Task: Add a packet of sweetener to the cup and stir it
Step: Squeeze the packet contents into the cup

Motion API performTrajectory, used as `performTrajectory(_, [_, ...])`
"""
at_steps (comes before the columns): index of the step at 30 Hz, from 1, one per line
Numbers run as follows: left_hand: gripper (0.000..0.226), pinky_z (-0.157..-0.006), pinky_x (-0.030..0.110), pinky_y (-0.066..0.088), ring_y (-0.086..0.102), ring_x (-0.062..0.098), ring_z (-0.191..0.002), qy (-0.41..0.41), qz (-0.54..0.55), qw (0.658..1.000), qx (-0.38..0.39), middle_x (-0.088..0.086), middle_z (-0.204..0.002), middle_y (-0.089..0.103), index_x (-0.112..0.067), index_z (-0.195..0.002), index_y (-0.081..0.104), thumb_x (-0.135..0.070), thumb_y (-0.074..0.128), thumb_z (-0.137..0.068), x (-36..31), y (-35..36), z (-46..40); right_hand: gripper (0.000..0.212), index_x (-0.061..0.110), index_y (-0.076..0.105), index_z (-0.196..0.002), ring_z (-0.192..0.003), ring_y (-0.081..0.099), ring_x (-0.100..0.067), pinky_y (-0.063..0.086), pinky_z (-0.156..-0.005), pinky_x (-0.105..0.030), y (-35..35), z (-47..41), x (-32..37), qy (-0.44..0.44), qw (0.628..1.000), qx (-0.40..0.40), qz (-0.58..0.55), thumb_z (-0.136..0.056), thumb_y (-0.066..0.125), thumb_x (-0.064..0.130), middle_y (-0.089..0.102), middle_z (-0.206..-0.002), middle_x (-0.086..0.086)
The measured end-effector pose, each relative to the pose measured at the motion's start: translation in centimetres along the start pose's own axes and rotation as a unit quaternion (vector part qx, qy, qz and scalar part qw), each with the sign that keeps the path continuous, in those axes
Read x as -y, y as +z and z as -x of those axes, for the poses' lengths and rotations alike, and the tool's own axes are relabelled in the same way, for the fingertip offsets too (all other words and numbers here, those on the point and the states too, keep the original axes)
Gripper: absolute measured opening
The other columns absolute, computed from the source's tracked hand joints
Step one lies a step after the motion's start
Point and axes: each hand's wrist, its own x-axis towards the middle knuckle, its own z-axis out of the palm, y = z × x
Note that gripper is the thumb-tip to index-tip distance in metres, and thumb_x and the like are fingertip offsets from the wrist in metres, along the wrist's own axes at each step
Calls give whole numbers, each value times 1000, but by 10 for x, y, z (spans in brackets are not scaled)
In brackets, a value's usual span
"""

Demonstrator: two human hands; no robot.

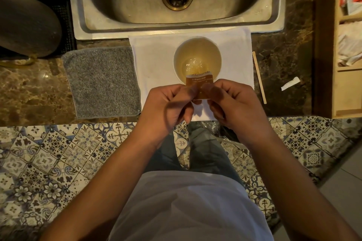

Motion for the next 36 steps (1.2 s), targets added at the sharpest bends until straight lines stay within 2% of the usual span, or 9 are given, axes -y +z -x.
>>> performTrajectory(5, [35,-43,23,26,30,17,-42,7,-5,1000,10,5,-45,52,-7,-71,68,-25,56,-98,3,-3,-1,33,-7,65,-88,-44,38,-2,34,-45,-13,0,-1,-1,-1,1000,-1,9,-102,57,22,49,-48,10])
performTrajectory(9, [38,-42,18,29,32,12,-40,5,0,1000,12,4,-44,51,10,-79,62,-22,56,-98,3,-3,-2,35,-9,64,-89,-40,37,-2,33,-43,-12,-1,-2,1,0,1000,0,-1,-102,57,23,48,-46,10])
performTrajectory(13, [37,-43,21,27,32,16,-42,8,-1,1000,9,5,-44,51,4,-76,65,-28,60,-92,2,-1,-2,36,-5,64,-83,-39,38,-2,33,-43,-12,-1,-2,3,8,1000,0,-6,-102,57,24,48,-46,8])
performTrajectory(16, [37,-45,30,22,29,20,-45,6,0,1000,5,6,-45,52,3,-77,66,-24,56,-99,1,-2,-1,34,5,65,-75,-40,37,-3,34,-43,-14,0,-1,3,3,1000,4,-4,-103,57,22,48,-47,7])
performTrajectory(19, [39,-49,38,19,28,23,-47,-1,-7,1000,-4,8,-46,52,2,-75,65,-23,52,-102,0,-2,-1,33,3,66,-78,-41,38,-2,35,-44,-13,-1,-1,5,1,1000,11,0,-104,56,21,49,-47,7])
performTrajectory(24, [43,-45,26,26,30,22,-46,-1,-5,1000,-5,9,-46,51,-12,-65,67,-20,49,-103,-1,-1,-1,42,18,62,-62,-37,38,-2,35,-43,-12,0,-1,7,5,1000,4,-10,-103,56,25,50,-45,5])
performTrajectory(29, [48,-48,35,22,26,23,-46,-9,2,1000,-3,6,-44,50,-19,-59,66,-26,50,-103,-2,-1,0,47,14,61,-59,-32,37,-6,34,-40,-15,-3,2,9,-9,1000,17,-7,-105,54,22,52,-44,-1])
performTrajectory(31, [52,-48,32,25,29,21,-43,-12,-4,1000,-9,5,-43,51,-19,-54,64,-28,50,-102,-2,-1,-1,46,12,62,-60,-32,38,-7,35,-40,-15,-3,2,10,-13,1000,19,-5,-105,55,20,55,-44,0])
performTrajectory(36, [48,-44,25,29,31,17,-40,-12,0,1000,-19,7,-44,52,-18,-57,65,-29,52,-101,-1,-2,-1,42,9,64,-62,-31,39,-8,33,-38,-14,-4,1,11,-3,1000,18,-17,-103,57,16,57,-44,-4])
